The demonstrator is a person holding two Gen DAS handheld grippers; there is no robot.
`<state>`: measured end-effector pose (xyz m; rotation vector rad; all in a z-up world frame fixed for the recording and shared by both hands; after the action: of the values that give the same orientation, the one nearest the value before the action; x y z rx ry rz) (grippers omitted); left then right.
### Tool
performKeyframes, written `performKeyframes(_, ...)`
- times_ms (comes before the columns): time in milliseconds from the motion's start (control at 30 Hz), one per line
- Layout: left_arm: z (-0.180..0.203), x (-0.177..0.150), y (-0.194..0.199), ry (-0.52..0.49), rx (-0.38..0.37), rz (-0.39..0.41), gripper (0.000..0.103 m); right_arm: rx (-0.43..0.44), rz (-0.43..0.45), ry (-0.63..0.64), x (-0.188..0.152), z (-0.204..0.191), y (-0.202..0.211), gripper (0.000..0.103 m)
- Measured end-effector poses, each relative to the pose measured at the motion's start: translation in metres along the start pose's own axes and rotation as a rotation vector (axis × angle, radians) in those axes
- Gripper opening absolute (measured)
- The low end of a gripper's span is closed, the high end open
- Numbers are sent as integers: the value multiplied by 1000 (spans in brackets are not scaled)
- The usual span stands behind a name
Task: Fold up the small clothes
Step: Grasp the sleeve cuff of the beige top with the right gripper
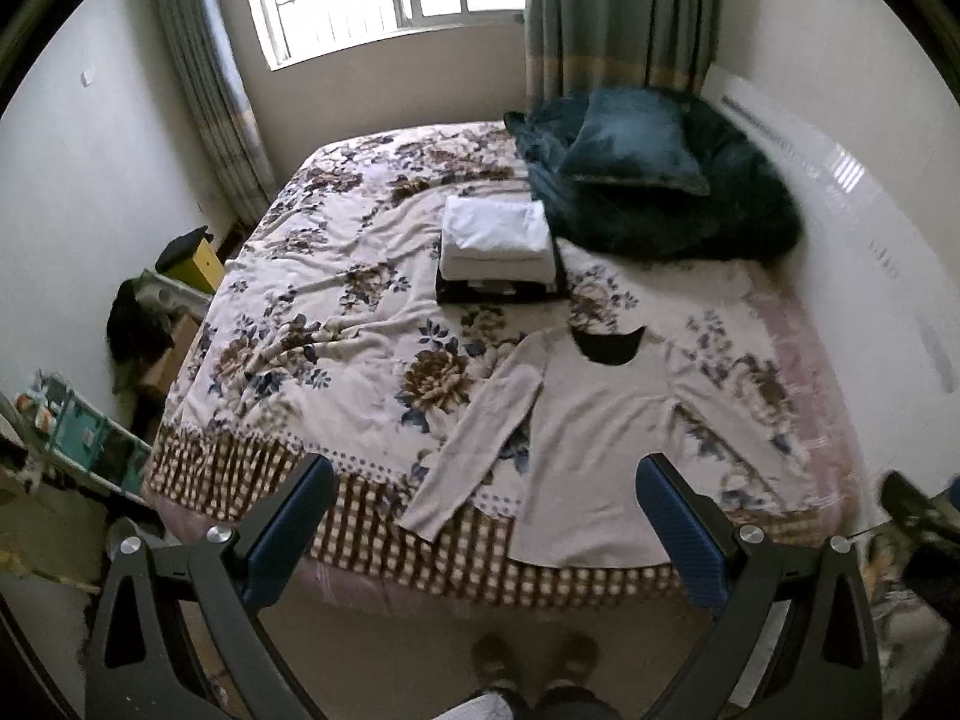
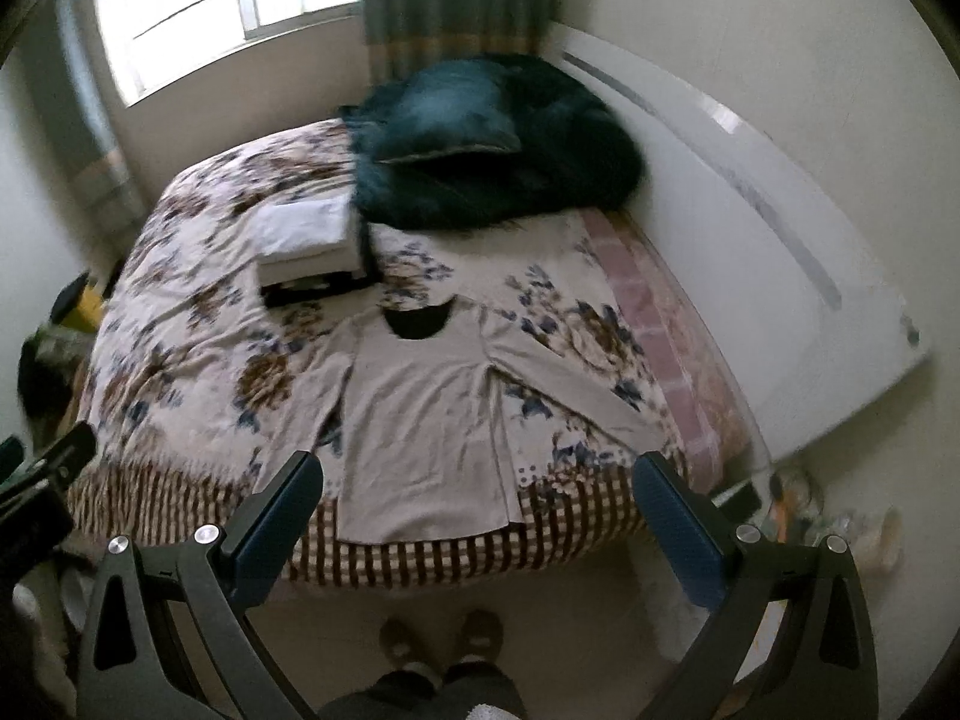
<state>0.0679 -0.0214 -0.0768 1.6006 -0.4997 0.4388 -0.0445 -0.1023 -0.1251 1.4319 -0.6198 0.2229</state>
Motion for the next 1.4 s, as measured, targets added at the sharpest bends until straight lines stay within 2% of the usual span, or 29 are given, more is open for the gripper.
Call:
performKeyframes(133, 15, 9, -66, -23, -6, -43, 103, -62, -50, -141, -3, 33, -67, 103)
performKeyframes(267, 40, 16, -134, -40, -2, -122, 103, -126, -94, -267, -8, 75, -143, 103)
performKeyframes(467, 85, 25, -225, -58, 13, -197, 103, -180, -207, -498, -26, 166, -277, 103)
performKeyframes(633, 131, 26, -301, -81, 58, -260, 103, -185, -316, -740, -66, 253, -406, 103)
performKeyframes(733, 157, 20, -345, -104, 60, -307, 103, -167, -359, -910, -98, 298, -469, 98)
performKeyframes(833, 180, 10, -389, -124, 57, -363, 103, -147, -358, -1106, -133, 337, -519, 94)
performKeyframes(933, 196, 1, -427, -129, 54, -400, 103, -112, -326, -1287, -161, 365, -563, 85)
performKeyframes(1067, 209, -8, -472, -125, 69, -420, 103, -113, -272, -1403, -176, 379, -599, 67)
performKeyframes(1133, 212, -11, -495, -114, 72, -439, 103, -161, -186, -1418, -171, 382, -600, 52)
performKeyframes(1200, 213, -11, -510, -102, 69, -445, 103, -191, -135, -1398, -162, 383, -598, 13)
performKeyframes(1333, 204, -3, -522, -73, 62, -429, 103, -225, -68, -1225, -115, 366, -584, 9)
performKeyframes(1400, 193, 3, -519, -49, 57, -412, 103, -199, -46, -1108, -83, 348, -575, 8)
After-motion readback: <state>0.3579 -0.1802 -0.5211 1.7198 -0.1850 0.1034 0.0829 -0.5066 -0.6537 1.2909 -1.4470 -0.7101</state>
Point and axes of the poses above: each gripper's, at about its wrist camera, not at the fingertips, and y roughly against the way its jaws point, z to its right, x to its top, the point moved 2 cm from there along -y, roughly the way its jaws point
